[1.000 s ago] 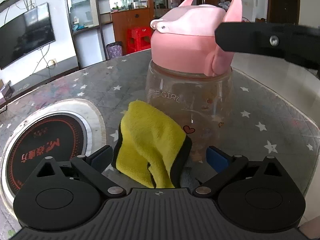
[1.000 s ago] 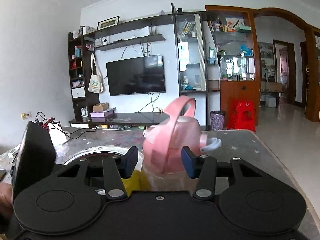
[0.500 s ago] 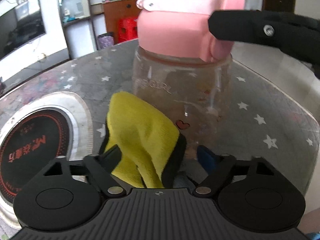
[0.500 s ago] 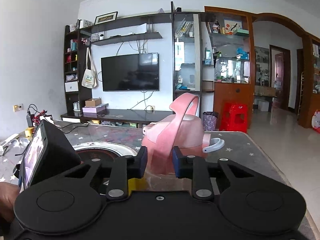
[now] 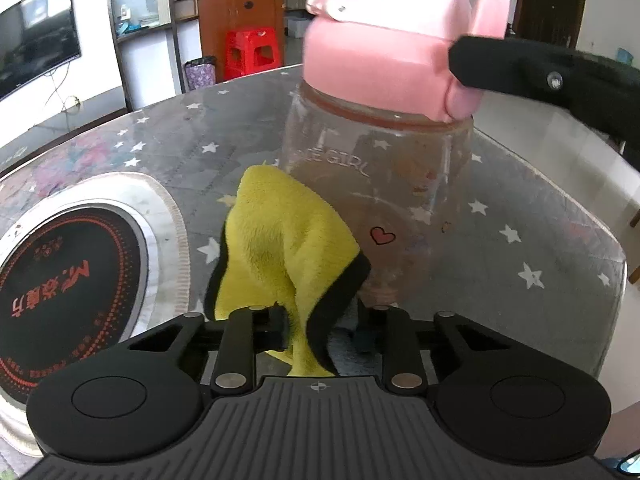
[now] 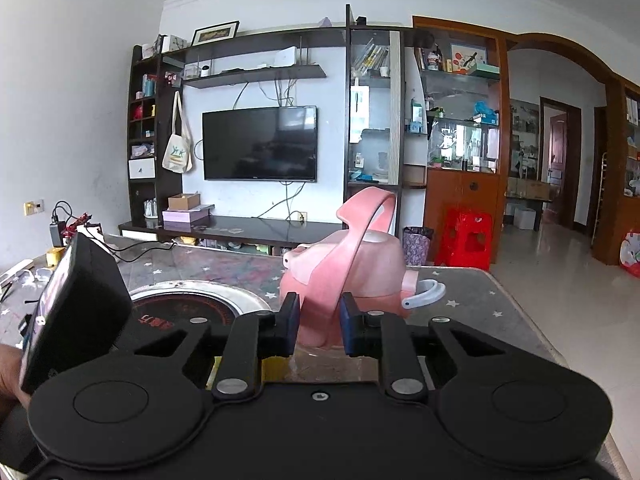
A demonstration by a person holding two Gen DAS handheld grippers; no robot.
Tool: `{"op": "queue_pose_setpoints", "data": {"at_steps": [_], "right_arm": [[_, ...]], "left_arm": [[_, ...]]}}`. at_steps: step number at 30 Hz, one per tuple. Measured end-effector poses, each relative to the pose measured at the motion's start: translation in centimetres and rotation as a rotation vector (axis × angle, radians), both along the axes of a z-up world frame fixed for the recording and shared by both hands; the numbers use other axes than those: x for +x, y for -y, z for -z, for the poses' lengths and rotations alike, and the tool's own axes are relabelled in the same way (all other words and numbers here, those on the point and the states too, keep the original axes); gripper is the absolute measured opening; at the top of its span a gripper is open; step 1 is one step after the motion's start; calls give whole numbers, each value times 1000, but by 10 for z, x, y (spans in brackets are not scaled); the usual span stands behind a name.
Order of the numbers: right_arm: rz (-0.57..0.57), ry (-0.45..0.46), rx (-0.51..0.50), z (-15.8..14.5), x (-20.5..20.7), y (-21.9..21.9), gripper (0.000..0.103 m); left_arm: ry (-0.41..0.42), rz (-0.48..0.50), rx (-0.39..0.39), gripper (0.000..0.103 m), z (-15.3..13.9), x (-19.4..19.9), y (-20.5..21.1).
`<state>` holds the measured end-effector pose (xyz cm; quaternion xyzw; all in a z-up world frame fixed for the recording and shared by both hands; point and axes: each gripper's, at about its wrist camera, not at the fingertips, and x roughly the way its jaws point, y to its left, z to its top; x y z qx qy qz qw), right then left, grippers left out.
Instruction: Clean container
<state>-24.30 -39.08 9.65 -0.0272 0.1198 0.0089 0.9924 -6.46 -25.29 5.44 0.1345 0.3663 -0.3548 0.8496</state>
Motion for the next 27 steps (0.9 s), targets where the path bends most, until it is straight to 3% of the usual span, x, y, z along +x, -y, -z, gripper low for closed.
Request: {"op": "queue_pose_setpoints", "data": {"at_steps": [17, 27], "right_arm": [[-3, 9, -48, 3, 4, -14, 23], [-10, 13, -65, 4, 1, -12, 23]], "left_arm": [[189, 30, -99, 24, -80, -12, -3], [220, 134, -79, 24, -76, -22, 7]]}}
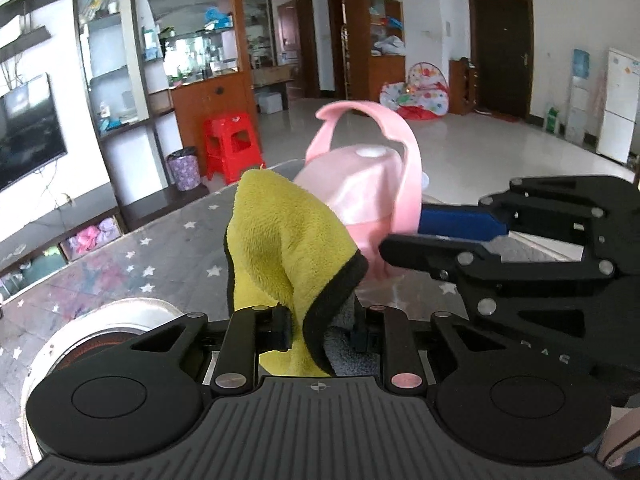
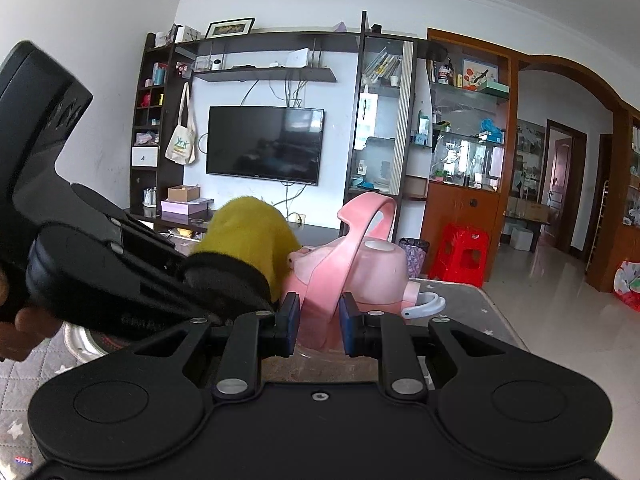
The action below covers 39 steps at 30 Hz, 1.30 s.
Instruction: Clean container
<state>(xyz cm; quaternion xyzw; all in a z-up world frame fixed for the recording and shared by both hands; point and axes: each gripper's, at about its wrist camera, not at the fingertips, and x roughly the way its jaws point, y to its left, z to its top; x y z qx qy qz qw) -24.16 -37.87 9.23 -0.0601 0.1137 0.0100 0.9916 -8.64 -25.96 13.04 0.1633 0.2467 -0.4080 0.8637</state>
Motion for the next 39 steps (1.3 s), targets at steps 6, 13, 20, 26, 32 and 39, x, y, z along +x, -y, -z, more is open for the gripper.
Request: {"op": "queue_pose_setpoints", "data": {"at_steps": [6, 13, 20, 26, 32, 39], "right_arm": [[-8, 1, 0, 0, -2, 4, 23], [-14, 3, -14, -1, -4, 6, 23], [-4, 11, -46, -4, -4, 6, 23], [4, 18, -74, -7, -3, 7, 22], [12, 26, -101, -10, -3, 7, 19], [28, 37, -108, -6, -3, 5, 20]], "left_arm": [[-5, 25, 30, 24, 13, 3, 2], [-28, 34, 48, 24, 25, 3, 3], [-40, 42, 45, 24, 32, 3, 7], [-40, 52, 39, 24, 35, 2, 14], [-63, 64, 44, 24, 43, -1, 22], [-82, 77, 46, 24, 47, -3, 24]]}}
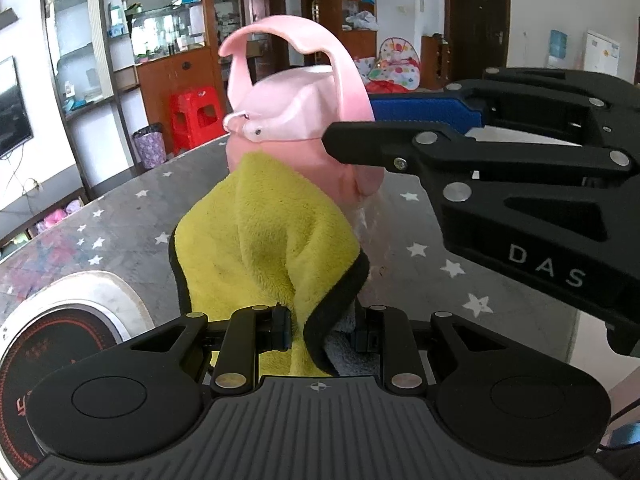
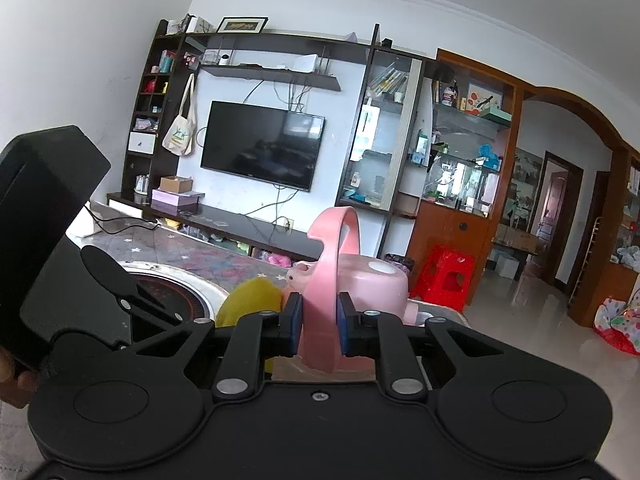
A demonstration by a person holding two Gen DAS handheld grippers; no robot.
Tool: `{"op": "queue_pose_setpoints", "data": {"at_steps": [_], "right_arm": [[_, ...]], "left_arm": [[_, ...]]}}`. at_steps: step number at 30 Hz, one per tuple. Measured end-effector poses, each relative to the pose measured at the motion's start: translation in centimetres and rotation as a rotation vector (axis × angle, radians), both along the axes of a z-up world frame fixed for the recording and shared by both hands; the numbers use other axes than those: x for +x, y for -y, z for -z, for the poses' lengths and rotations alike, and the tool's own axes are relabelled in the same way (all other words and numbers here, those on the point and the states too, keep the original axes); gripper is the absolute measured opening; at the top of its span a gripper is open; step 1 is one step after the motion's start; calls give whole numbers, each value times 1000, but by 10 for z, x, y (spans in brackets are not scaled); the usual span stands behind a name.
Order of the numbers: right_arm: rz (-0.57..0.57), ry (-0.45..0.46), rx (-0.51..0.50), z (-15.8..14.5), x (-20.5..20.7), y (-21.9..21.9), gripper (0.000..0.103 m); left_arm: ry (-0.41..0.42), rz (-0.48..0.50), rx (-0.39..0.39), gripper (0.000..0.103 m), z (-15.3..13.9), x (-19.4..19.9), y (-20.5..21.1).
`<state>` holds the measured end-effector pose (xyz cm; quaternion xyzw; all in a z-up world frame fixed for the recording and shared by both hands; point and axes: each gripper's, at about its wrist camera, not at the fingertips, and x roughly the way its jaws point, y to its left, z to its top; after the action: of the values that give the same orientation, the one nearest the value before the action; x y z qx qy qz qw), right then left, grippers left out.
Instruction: Clean container
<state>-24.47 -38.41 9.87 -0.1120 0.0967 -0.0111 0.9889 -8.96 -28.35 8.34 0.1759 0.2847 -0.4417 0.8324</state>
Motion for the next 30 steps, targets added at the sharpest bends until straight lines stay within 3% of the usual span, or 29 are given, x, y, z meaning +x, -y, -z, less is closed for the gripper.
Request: {"op": "queue_pose_setpoints", "data": {"at_steps": [20, 30], "right_arm": [[43, 29, 11, 7, -4, 2, 20], [54, 32, 7, 7, -4, 2, 20]], "left_arm": [[-120, 37, 64, 24, 36, 9, 5], [-92, -5, 53, 24, 21, 22, -9]]}}
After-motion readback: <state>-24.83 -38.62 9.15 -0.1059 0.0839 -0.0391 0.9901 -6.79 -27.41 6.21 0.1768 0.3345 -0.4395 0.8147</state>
